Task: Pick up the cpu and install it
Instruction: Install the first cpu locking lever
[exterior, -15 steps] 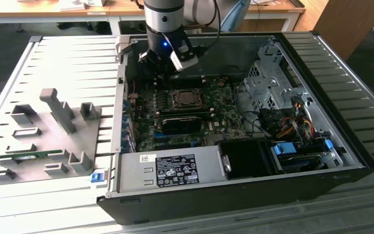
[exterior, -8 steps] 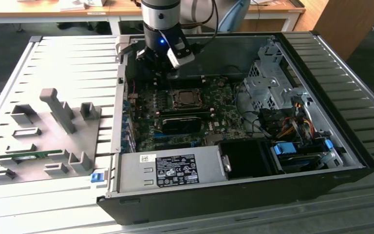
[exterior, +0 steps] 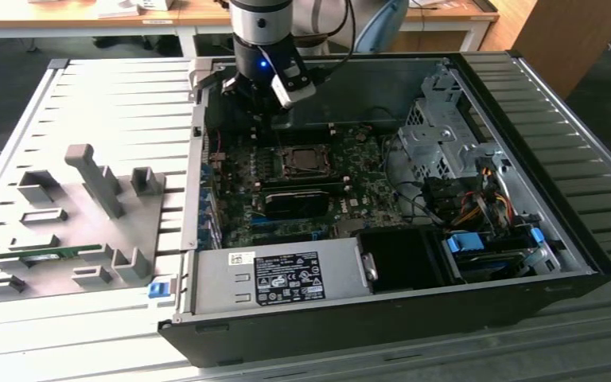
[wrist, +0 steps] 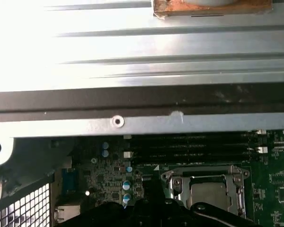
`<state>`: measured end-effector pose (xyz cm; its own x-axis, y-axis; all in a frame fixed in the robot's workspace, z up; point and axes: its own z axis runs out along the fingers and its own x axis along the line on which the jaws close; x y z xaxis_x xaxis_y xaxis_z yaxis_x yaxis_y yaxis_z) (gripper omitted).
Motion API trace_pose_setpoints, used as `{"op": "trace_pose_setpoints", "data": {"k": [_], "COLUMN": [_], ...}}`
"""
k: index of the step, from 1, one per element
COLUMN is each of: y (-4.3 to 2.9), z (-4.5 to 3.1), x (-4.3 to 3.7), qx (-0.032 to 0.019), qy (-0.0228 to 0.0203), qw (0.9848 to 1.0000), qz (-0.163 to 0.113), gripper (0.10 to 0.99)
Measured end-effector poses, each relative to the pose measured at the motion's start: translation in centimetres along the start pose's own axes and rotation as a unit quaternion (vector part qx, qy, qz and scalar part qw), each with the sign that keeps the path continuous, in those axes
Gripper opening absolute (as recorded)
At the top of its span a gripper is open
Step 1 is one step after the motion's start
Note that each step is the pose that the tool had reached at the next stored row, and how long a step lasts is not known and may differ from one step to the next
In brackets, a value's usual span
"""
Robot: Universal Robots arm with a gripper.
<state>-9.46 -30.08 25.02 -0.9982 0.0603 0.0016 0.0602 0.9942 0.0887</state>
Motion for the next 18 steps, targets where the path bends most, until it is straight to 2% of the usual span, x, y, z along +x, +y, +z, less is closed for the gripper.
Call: {"op": "trace_pose_setpoints", "data": {"k": [4,7,9,15,18], "y": [0.11,0.14,0.17,0.29,0.29], "z": [0.01,0.01,0.01,0.08,0.13], "x": [-0.1,-0.5,-0.94,-2.9,-3.09], "qx": [0.0,0.0,0.0,0.0001,-0.0037], "qy": [0.0,0.0,0.0,0.001,0.0023], "qw": [1.0,1.0,1.0,1.0,1.0], "qz": [0.0,0.0,0.0,0.0,0.0], "gripper": [0.106,0.106,0.106,0.106,0.106]}}
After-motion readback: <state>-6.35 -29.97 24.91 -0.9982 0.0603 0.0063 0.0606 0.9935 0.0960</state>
